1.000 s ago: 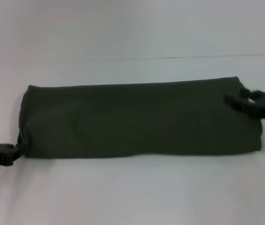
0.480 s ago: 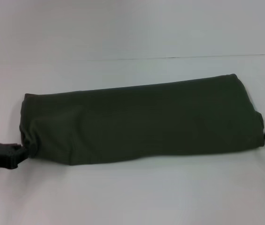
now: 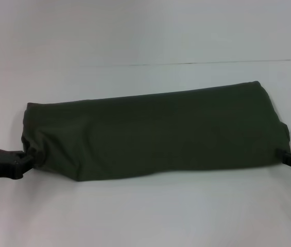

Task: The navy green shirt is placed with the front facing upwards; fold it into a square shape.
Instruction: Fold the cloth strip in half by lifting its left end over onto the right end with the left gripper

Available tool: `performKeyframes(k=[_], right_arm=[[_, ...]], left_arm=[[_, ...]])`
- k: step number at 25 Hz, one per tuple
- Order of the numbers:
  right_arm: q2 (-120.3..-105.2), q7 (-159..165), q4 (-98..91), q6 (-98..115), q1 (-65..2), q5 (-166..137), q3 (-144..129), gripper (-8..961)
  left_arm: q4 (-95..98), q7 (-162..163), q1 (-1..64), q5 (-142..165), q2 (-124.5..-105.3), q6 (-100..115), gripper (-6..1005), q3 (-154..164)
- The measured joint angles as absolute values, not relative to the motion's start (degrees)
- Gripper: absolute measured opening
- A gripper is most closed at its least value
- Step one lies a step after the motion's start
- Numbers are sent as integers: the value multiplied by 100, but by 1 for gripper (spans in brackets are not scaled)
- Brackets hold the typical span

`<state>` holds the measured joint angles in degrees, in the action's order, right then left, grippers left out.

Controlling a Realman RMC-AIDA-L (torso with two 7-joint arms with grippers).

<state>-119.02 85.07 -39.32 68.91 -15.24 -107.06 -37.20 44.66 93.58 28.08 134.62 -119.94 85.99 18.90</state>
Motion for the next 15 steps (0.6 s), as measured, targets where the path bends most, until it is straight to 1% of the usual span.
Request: performKeyframes(k=[4, 14, 15], right_arm=[[-11918, 8695, -3862, 6669, -1676, -10934, -3755, 698], [-11942, 8797, -3884, 6674, -1837, -11380, -3766, 466], [-11942, 8797, -3899, 6680, -1837, -11380, -3764, 416]], left_arm=[[4447, 9324, 2834, 13459, -11980, 8584, 58, 1890], [4438, 9281, 2856, 13456, -11970, 8578, 78, 1889], [4438, 9279, 2856, 13456, -11971, 8578, 79, 1889]])
